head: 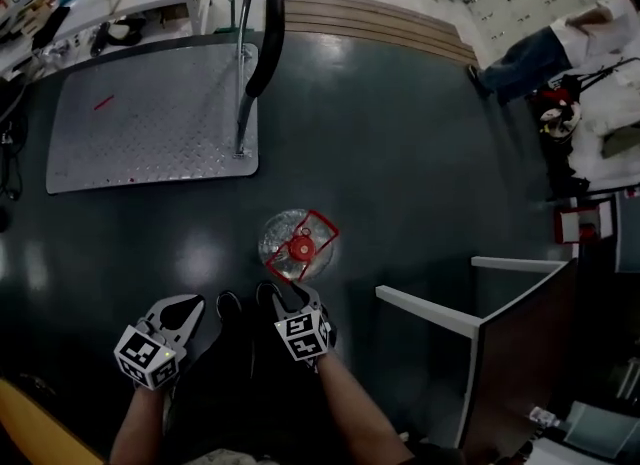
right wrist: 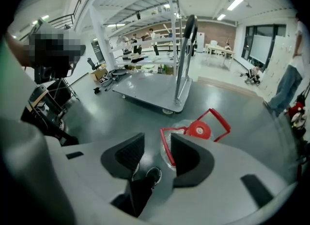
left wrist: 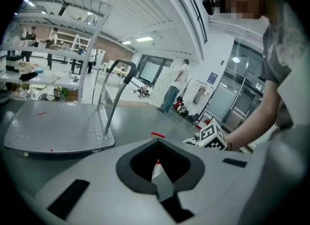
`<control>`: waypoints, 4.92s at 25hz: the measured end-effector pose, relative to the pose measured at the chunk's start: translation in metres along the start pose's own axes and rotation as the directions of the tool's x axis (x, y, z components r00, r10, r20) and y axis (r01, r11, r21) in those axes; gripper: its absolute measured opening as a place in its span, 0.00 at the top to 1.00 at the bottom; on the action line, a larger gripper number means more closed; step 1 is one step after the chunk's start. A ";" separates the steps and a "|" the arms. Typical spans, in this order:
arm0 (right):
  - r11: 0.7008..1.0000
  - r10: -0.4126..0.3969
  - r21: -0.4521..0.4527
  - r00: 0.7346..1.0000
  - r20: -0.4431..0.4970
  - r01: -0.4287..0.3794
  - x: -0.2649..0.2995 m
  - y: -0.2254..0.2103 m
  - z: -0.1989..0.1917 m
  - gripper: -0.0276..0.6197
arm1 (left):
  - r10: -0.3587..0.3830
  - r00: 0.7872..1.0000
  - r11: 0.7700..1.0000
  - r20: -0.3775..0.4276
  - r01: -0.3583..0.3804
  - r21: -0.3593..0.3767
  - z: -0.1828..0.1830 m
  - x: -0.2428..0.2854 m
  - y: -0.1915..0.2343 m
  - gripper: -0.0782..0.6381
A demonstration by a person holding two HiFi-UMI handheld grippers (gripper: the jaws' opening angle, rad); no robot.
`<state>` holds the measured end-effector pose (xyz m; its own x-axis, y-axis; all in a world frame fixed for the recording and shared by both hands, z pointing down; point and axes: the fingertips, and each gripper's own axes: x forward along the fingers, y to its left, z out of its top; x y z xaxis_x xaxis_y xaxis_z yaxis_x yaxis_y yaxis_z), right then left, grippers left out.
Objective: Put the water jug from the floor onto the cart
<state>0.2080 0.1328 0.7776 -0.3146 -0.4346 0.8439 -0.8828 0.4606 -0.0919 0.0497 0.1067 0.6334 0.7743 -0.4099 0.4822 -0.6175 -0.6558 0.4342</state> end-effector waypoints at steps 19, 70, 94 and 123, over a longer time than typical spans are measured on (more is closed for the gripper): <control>0.967 0.078 -0.227 0.982 -0.170 -0.116 0.109 -0.017 -0.043 0.74 | 0.020 0.999 0.990 -0.028 -0.023 -0.142 -0.064 0.064 0.035 0.88; 0.892 0.413 -0.236 0.907 0.080 -0.385 -0.113 0.024 0.178 0.91 | 0.249 0.928 0.968 0.277 -0.247 -0.044 0.105 -0.036 0.011 0.88; 0.948 0.300 -0.143 0.949 0.101 -0.284 0.008 0.140 0.375 0.91 | 0.171 0.938 0.984 0.302 -0.176 -0.008 0.184 -0.151 0.239 0.88; 0.971 0.232 -0.074 0.969 0.083 -0.226 0.201 0.090 0.575 0.91 | 0.265 0.933 0.964 0.244 -0.248 -0.099 0.272 -0.145 0.458 0.88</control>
<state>-0.1350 -0.3579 0.6354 -0.5385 -0.3783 0.7530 -0.7607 0.6026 -0.2412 -0.3079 -0.3072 0.5556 0.5921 -0.7109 0.3796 -0.8011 -0.4677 0.3736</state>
